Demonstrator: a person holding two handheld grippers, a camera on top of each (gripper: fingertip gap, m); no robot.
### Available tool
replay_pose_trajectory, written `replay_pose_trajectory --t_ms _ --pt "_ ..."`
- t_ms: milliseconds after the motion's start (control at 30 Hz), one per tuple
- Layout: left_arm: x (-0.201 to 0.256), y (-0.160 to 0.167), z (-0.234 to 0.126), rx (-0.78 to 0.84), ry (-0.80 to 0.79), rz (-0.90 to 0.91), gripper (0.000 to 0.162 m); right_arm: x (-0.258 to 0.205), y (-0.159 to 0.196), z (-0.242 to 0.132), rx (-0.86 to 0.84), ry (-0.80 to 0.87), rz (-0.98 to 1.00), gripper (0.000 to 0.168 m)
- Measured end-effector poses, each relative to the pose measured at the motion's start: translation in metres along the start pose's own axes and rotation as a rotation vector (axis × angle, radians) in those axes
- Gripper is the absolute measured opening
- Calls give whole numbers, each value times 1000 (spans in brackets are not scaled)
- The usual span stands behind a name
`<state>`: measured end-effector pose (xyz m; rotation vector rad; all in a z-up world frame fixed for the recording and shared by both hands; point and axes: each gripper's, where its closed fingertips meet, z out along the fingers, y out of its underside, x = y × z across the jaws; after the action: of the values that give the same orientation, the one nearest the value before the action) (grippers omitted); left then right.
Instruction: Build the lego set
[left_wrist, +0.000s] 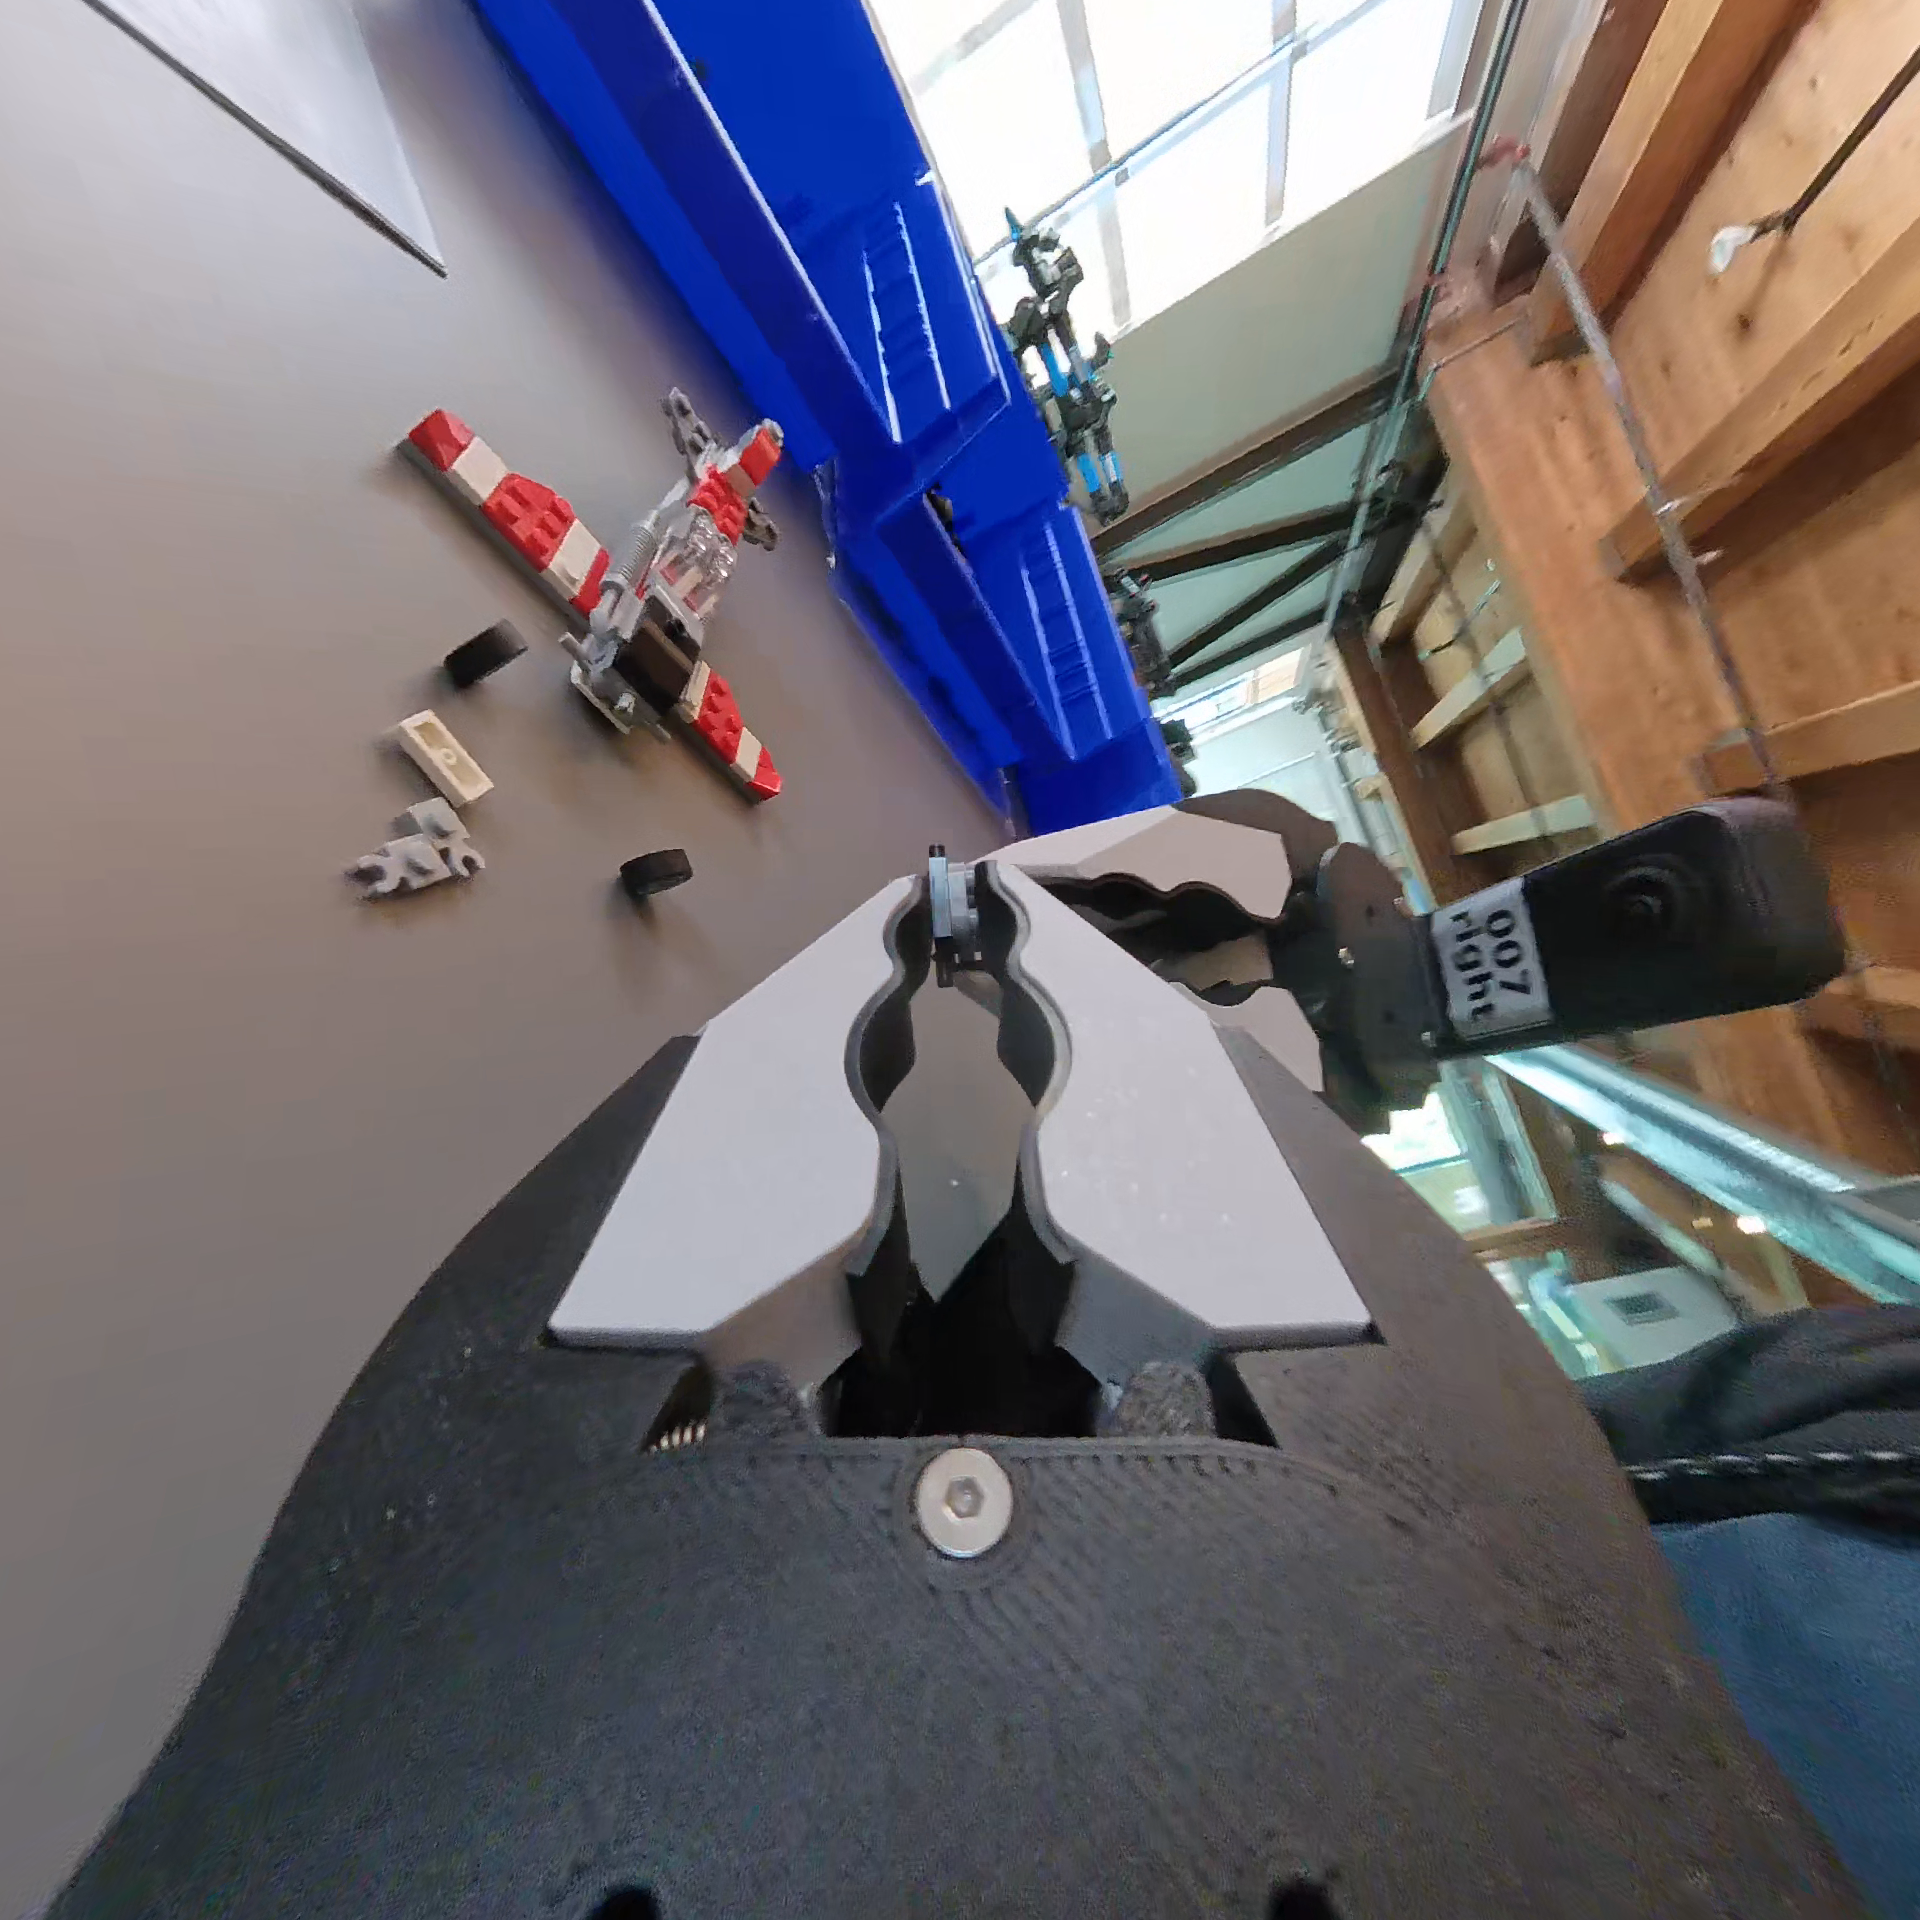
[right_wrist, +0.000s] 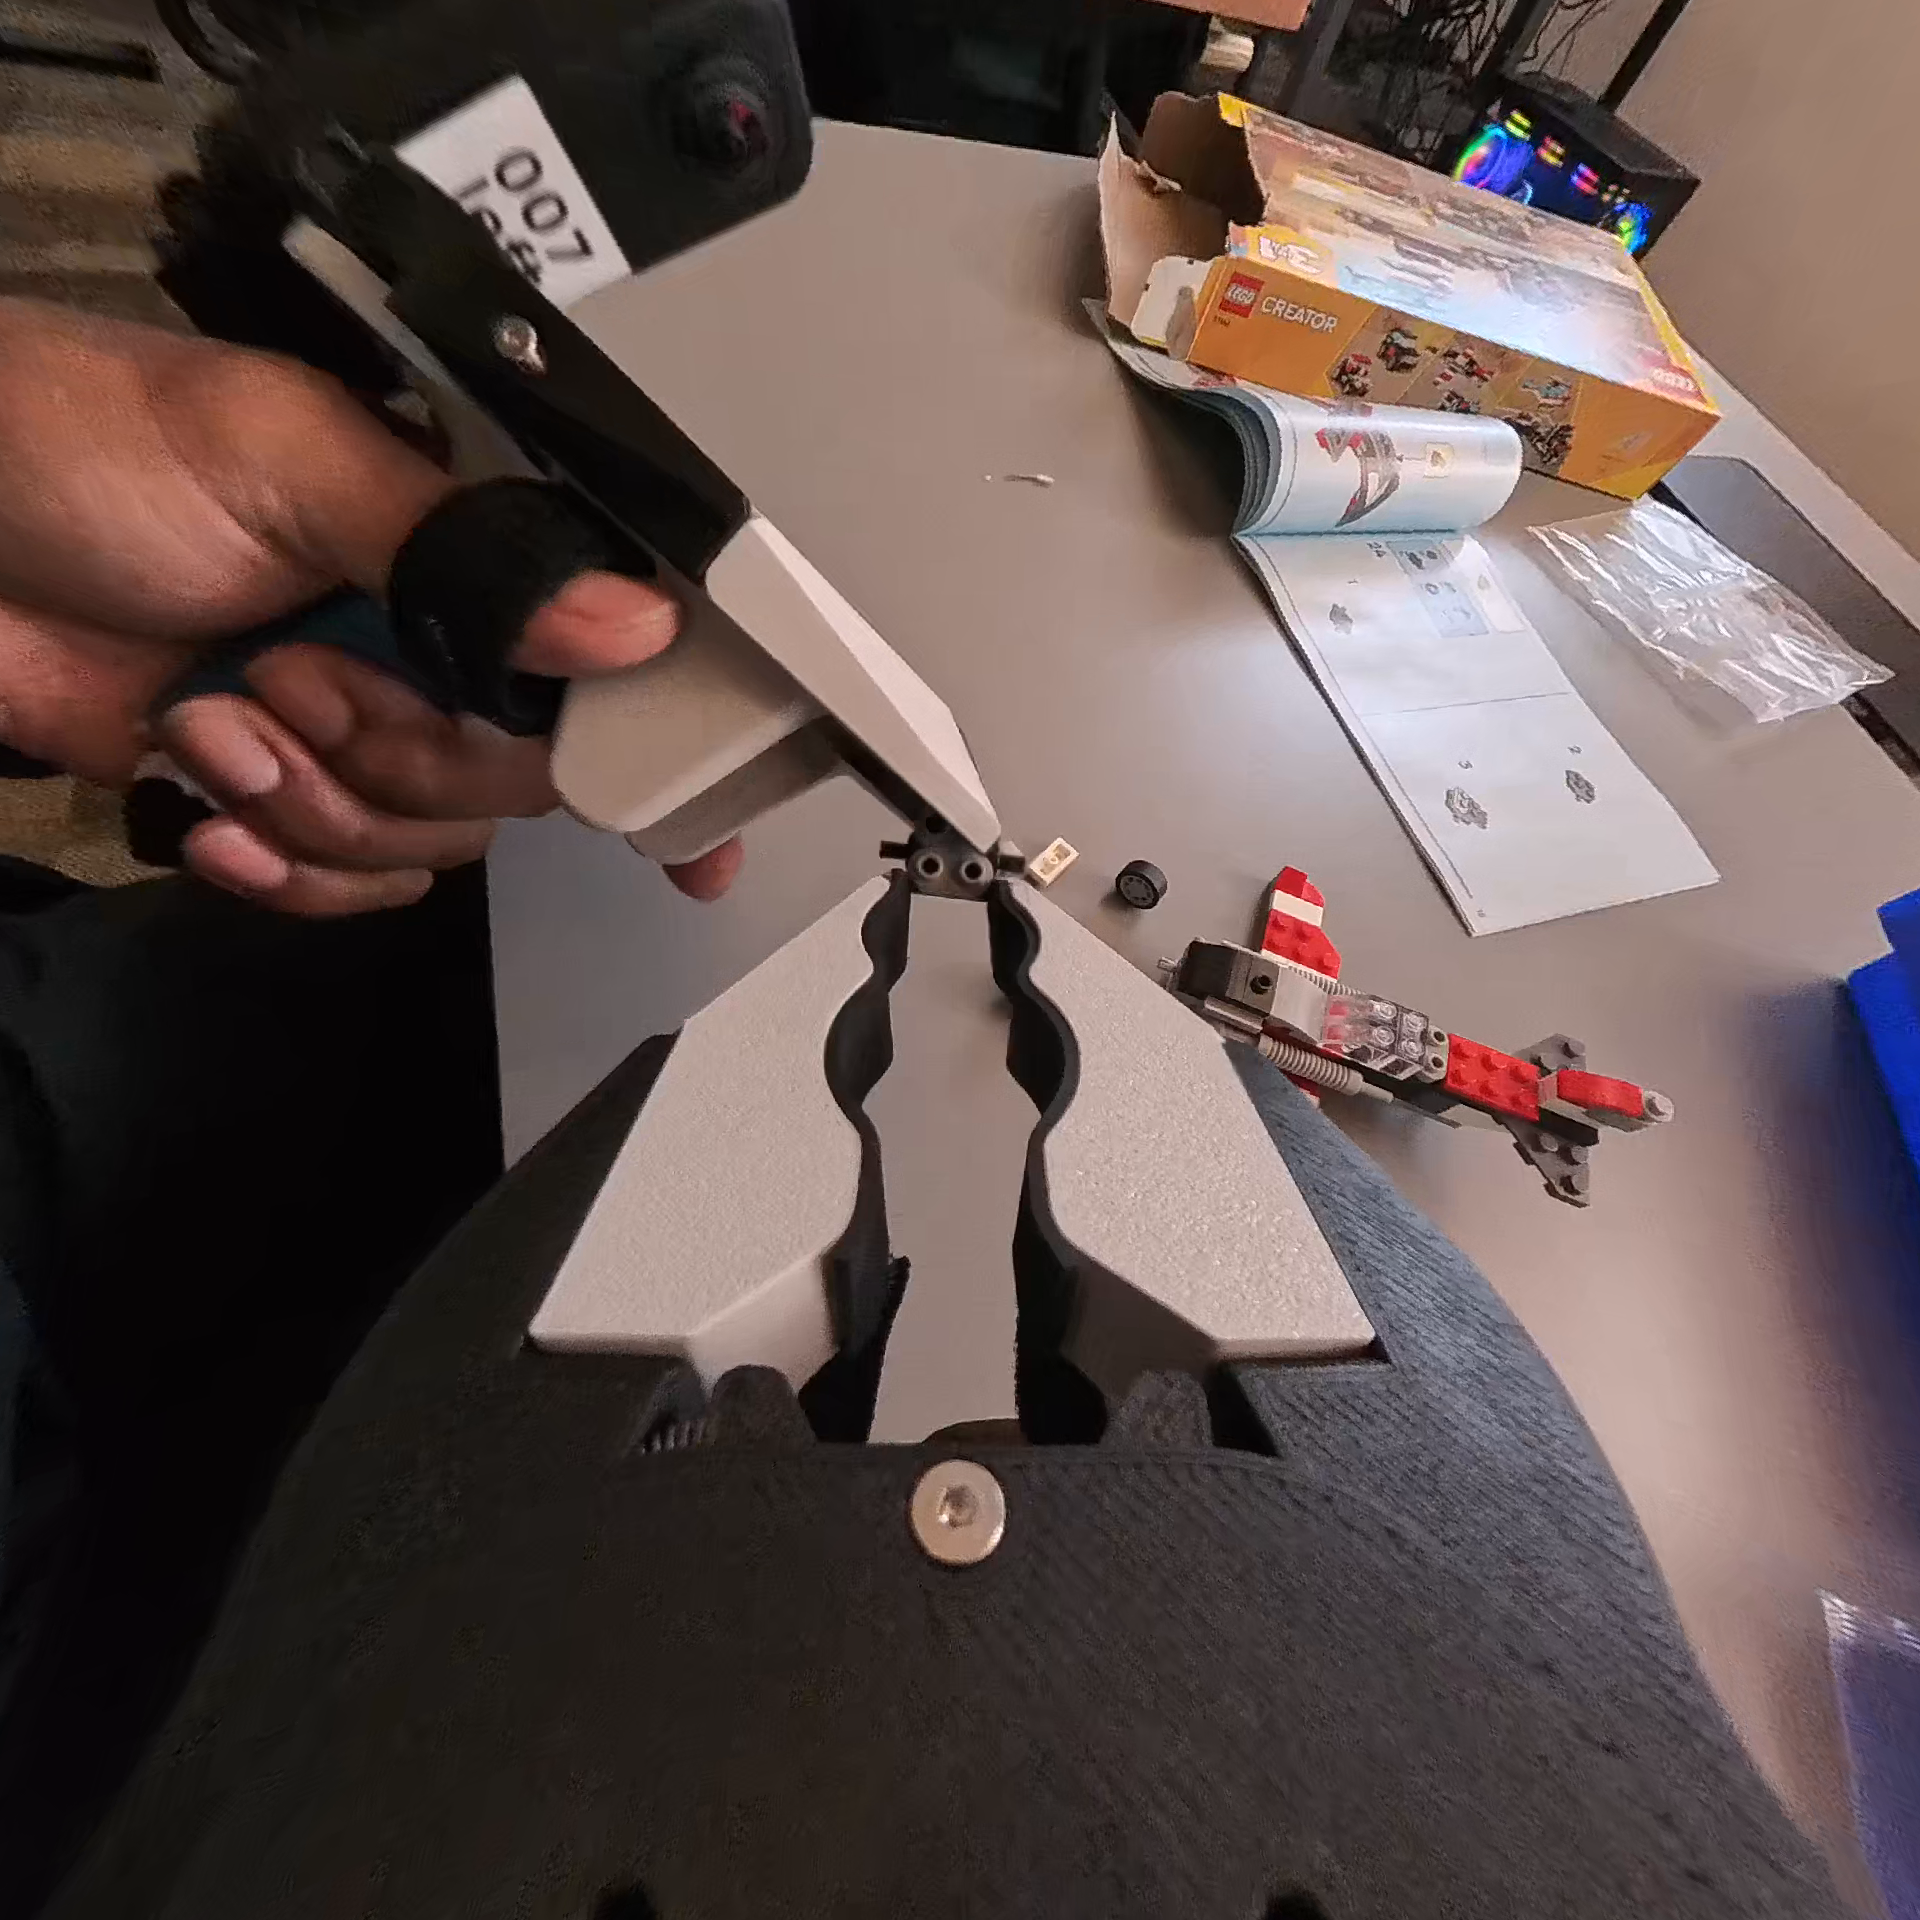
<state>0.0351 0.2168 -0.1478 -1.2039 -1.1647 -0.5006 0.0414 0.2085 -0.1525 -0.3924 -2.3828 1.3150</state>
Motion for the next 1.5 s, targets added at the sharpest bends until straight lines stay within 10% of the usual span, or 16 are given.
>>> replay_pose_trajectory --t_ms 1000,1500 --pt "-3 -2 1 104 175 -390 10 2 -5 2 69 97 -165 17" --pt "0 3 4 69 101 -224 11 4 -3 -3 171 -6 -70 15"
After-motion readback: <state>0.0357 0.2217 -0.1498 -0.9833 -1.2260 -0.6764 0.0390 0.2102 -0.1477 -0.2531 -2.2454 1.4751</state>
